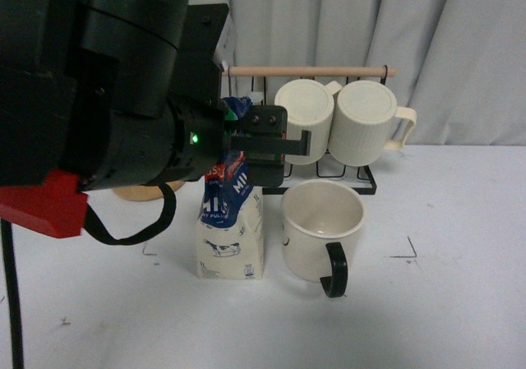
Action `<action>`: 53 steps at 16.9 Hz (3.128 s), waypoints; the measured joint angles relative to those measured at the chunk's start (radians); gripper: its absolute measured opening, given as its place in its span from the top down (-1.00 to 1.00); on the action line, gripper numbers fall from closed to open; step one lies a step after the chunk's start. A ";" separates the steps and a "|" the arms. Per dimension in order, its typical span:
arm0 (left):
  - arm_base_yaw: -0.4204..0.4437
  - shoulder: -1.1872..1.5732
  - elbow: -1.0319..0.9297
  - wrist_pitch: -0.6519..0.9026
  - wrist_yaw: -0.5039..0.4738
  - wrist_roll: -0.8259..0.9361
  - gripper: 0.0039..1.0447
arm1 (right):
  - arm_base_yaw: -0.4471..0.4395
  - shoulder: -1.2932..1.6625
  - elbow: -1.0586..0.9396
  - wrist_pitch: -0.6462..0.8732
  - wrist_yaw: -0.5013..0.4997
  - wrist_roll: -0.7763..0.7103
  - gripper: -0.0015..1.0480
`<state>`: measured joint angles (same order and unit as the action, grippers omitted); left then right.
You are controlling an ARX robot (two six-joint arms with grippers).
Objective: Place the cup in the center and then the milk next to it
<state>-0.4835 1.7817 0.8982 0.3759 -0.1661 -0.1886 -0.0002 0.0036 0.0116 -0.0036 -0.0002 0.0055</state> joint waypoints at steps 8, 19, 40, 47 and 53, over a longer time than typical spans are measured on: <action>-0.021 -0.441 -0.176 -0.148 0.012 -0.002 -0.88 | 0.000 0.000 0.000 0.000 0.000 0.000 -0.87; 0.324 -1.053 -0.771 0.213 0.002 0.173 0.97 | 0.000 0.000 0.000 0.000 0.000 0.000 -0.87; 0.483 -1.509 -0.888 -0.103 0.166 0.174 0.97 | 0.000 0.000 0.000 0.000 0.000 0.000 -0.87; 0.483 -1.628 -0.887 -0.234 0.166 0.174 0.97 | 0.000 0.000 0.000 0.000 0.000 0.000 -0.87; 0.483 -1.778 -0.887 -0.380 0.166 0.174 0.97 | 0.000 0.000 0.000 0.000 0.000 0.000 -0.87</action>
<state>-0.0010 0.0036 0.0113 -0.0040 -0.0002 -0.0143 -0.0002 0.0032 0.0116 -0.0036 -0.0002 0.0055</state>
